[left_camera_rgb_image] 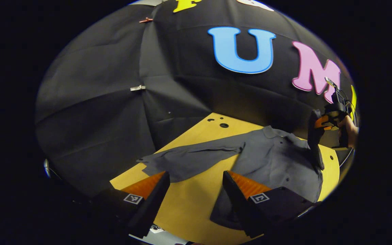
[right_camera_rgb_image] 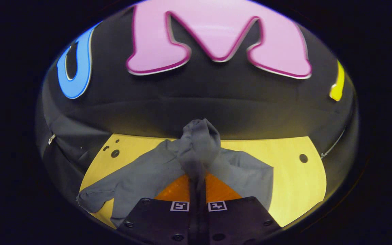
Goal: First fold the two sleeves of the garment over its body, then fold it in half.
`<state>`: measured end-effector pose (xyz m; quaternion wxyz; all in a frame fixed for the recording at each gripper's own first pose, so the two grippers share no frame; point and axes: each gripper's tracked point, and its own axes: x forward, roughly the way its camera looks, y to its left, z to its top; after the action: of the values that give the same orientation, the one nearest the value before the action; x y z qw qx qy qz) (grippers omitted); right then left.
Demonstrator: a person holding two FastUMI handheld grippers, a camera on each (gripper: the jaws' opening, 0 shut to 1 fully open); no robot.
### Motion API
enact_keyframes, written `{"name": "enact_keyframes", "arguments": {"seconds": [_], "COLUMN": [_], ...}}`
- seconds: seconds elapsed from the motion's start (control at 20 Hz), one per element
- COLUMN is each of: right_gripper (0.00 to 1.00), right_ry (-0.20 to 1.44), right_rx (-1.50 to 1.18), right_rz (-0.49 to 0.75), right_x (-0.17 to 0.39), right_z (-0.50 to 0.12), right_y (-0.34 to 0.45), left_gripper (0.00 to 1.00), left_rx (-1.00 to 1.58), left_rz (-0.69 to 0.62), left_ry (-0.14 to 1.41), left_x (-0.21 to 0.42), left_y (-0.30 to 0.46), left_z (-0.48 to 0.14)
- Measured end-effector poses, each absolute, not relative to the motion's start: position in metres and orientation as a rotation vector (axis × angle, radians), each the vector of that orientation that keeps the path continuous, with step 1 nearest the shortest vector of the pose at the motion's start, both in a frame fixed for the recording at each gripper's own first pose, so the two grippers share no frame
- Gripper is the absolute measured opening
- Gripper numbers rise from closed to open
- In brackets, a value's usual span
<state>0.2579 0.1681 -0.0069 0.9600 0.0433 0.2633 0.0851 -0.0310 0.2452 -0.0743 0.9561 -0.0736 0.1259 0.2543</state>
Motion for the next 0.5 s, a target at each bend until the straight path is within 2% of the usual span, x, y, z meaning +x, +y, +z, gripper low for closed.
{"name": "enact_keyframes", "arguments": {"seconds": [0.5], "right_gripper": [0.05], "right_ry": [0.629], "right_rx": [0.023], "right_rz": [0.364], "right_x": [0.265], "right_z": [-0.080], "right_y": [0.346], "left_gripper": [0.98], "left_rx": [-0.188], "left_rz": [0.657], "left_ry": [0.315], "left_x": [-0.049], "left_y": [0.314], "left_z": [-0.105]}}
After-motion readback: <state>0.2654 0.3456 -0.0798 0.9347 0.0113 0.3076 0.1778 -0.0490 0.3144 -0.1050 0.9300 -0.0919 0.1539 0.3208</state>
